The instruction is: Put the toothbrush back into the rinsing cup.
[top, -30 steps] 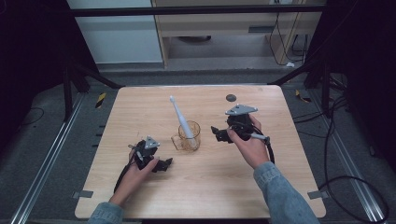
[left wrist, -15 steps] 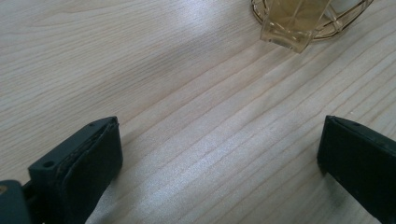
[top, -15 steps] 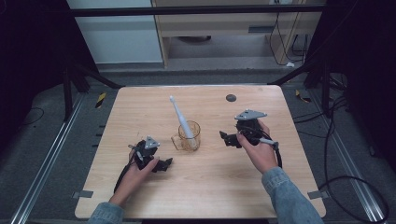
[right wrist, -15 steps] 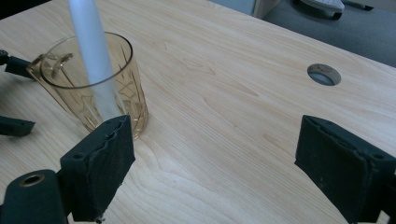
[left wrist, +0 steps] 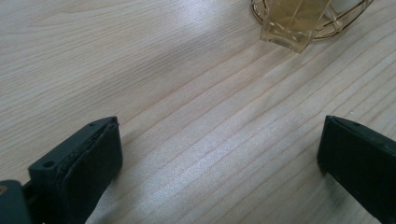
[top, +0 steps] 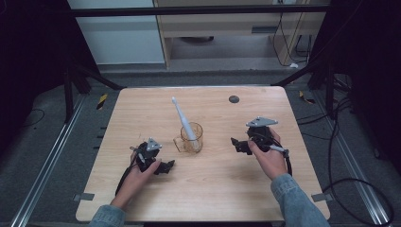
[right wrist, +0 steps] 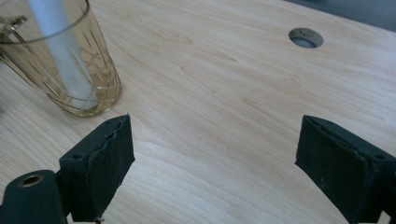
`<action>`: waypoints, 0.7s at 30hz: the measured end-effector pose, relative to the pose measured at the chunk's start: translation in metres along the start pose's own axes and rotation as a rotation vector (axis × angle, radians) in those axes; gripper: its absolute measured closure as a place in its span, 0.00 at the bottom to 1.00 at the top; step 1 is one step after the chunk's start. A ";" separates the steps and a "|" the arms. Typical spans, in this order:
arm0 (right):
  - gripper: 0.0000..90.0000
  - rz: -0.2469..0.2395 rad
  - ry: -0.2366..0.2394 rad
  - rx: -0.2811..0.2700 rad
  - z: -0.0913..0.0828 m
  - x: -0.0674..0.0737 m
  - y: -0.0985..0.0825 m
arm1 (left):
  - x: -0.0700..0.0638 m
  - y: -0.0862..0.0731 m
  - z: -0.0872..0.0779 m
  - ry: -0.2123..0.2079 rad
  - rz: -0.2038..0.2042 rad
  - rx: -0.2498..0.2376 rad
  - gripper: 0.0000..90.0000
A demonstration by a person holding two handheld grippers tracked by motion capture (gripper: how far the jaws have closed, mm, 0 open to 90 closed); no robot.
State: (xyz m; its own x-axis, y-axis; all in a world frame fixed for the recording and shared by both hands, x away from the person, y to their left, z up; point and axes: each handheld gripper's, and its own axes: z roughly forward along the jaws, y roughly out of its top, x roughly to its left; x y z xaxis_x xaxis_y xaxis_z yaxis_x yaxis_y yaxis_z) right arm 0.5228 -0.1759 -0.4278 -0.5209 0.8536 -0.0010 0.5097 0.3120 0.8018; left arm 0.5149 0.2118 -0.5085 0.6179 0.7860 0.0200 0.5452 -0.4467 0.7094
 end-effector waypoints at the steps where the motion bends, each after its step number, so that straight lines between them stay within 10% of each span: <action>1: 0.13 -0.002 -0.005 0.008 0.001 -0.003 -0.003 | 0.000 0.000 0.000 0.000 0.000 0.000 0.00; 21: 0.12 0.041 -0.065 0.060 0.009 -0.030 -0.031 | 0.000 0.000 0.000 0.000 -0.001 -0.001 0.00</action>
State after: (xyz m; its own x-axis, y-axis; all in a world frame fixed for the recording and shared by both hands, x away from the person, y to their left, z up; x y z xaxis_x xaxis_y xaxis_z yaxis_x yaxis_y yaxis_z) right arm 0.5289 -0.2073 -0.4581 -0.4540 0.8909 -0.0099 0.5706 0.2993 0.7647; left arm 0.5149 0.2117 -0.5086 0.6175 0.7864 0.0196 0.5451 -0.4458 0.7100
